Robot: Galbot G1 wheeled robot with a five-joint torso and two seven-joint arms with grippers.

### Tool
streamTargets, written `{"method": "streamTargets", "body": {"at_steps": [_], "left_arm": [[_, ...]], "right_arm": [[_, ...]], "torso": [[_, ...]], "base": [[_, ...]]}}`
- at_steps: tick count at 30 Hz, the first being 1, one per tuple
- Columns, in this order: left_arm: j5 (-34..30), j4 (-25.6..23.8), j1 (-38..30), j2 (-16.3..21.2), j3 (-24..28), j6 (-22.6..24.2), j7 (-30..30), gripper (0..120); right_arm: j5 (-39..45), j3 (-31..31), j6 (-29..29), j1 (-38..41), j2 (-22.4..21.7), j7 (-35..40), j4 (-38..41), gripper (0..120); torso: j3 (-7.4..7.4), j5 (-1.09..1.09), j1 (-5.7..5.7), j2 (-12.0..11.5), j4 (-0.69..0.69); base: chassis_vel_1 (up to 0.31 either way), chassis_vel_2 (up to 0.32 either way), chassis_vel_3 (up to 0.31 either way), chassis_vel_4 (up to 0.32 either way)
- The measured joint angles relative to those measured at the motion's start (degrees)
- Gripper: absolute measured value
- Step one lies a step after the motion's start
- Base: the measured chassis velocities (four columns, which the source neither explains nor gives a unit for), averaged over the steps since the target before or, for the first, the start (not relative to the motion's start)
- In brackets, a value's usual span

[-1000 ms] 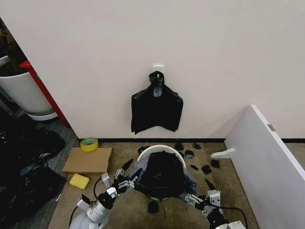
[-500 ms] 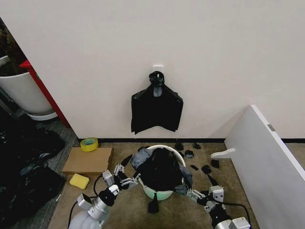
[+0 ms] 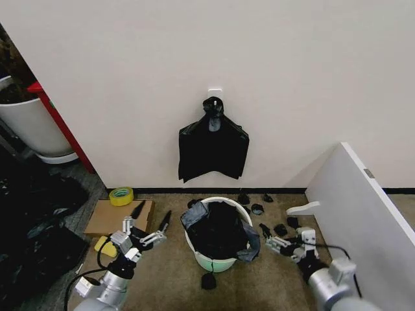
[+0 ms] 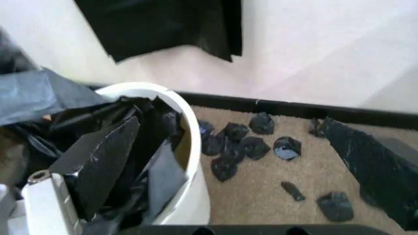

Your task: Place the garbage bag over the trash bin.

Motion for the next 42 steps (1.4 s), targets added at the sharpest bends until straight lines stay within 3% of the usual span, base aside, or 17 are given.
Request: {"method": "streamTargets", "body": {"at_steps": [4, 11, 14, 23, 28, 33, 37, 42], "left_arm": [[3.3, -2.5, 3.9, -3.4, -2.5, -0.1, -3.0, 100], [8.1, -5.3, 7.8, -6.9, -5.1, 0.2, -7.0, 100], [10.6, -6.0, 8.8, -8.3, -5.2, 0.2, -9.0, 100], [15.0, -7.5, 10.6, -10.4, -4.1, 1.4, -11.9, 100], [18.8, -7.9, 11.1, -11.0, -4.0, 1.0, -12.2, 100], [18.9, -8.3, 11.5, -11.3, -4.0, 0.9, -12.1, 100], [18.7, -8.7, 12.0, -11.3, -4.4, 0.8, -12.1, 100], [18.3, -8.7, 12.1, -11.3, -4.7, 0.7, -12.1, 100]], "right_arm": [[3.5, -4.9, -8.2, 13.1, -5.9, -4.8, -6.2, 100], [5.2, -19.0, -13.5, 32.1, -8.4, -10.9, -15.4, 100], [4.4, -23.9, -14.5, 36.6, -8.1, -13.8, -19.8, 100], [3.5, -30.2, -14.8, 41.9, -6.1, -17.9, -27.1, 99], [4.7, -31.7, -15.5, 44.9, -4.3, -19.8, -30.1, 79], [2.3, -32.3, -16.1, 46.1, -2.8, -21.7, -31.2, 64], [0.8, -33.3, -16.8, 47.0, -1.5, -21.9, -32.4, 45], [0.5, -34.0, -16.9, 47.7, -0.8, -21.9, -33.4, 32]], "torso": [[0.00, -0.01, 0.00, 0.0, 0.00], [0.00, -0.05, 0.00, 0.0, 0.01], [0.00, -0.01, 0.00, 0.0, -0.01], [0.00, -0.02, 0.00, 0.0, -0.02], [0.00, -0.03, 0.00, 0.0, -0.02], [0.00, -0.04, 0.00, 0.0, -0.02], [0.00, -0.03, 0.00, 0.0, -0.01], [0.00, -0.03, 0.00, 0.0, -0.01]], "base": [[0.000, 0.000, 0.000, 0.000], [0.000, 0.000, 0.000, 0.000], [0.000, 0.000, 0.000, 0.000], [0.000, 0.000, 0.000, 0.000], [0.000, 0.000, 0.000, 0.000], [0.000, 0.000, 0.000, 0.000], [0.000, 0.000, 0.000, 0.000], [0.000, 0.000, 0.000, 0.000]]}}
